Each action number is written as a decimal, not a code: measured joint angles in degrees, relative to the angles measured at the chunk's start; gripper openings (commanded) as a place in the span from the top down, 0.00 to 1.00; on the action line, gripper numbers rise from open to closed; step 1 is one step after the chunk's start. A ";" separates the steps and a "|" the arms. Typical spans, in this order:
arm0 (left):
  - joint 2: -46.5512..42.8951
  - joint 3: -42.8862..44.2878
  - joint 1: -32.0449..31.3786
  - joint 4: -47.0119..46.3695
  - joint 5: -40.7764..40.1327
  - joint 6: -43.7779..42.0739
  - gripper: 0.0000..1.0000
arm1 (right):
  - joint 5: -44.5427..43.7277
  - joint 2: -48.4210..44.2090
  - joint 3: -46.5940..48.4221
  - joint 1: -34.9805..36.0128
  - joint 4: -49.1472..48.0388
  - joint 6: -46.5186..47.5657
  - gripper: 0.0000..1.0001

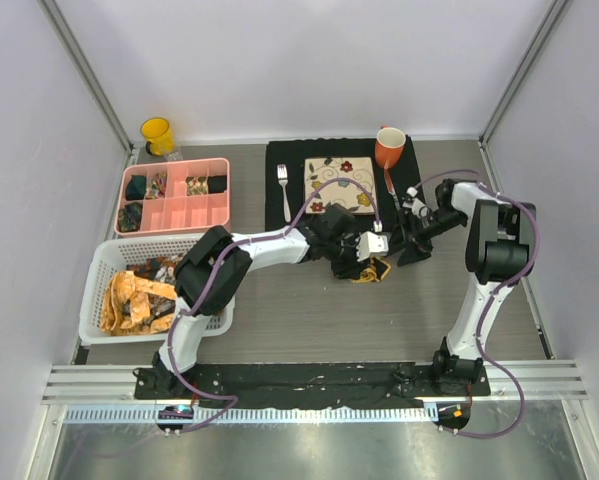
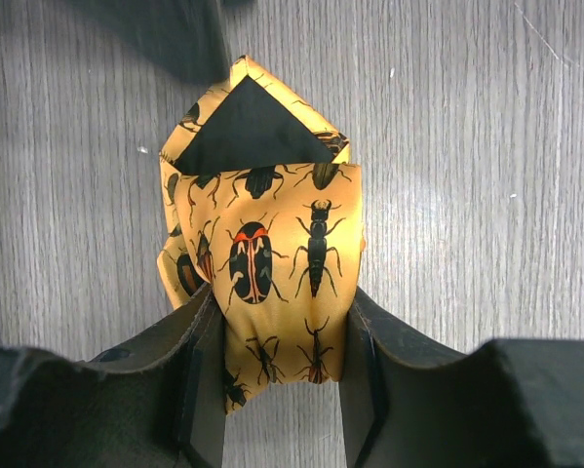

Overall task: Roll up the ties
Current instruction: Roll the tie at the center of the board, then pick up the tie at the center of the board, then place the tie in the storage box.

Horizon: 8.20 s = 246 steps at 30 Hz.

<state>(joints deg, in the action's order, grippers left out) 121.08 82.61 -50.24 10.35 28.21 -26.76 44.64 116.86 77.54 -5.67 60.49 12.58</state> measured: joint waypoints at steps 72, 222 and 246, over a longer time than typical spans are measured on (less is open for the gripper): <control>-14.91 -17.99 3.32 -14.14 -5.64 5.03 0.00 | 11.91 -3.41 -8.79 7.98 -7.32 7.58 0.99; -23.98 -4.79 35.01 -13.57 29.16 82.90 1.00 | 21.68 -8.24 -5.01 23.82 -107.89 -91.47 0.82; -23.21 20.81 52.46 43.69 21.79 30.29 1.00 | 2.03 -13.75 16.33 20.72 -43.89 -29.64 0.02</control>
<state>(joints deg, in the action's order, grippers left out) 97.86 103.42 2.22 54.04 50.00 3.53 46.68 103.11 93.86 15.05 16.60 -17.06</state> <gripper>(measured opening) 0.420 0.975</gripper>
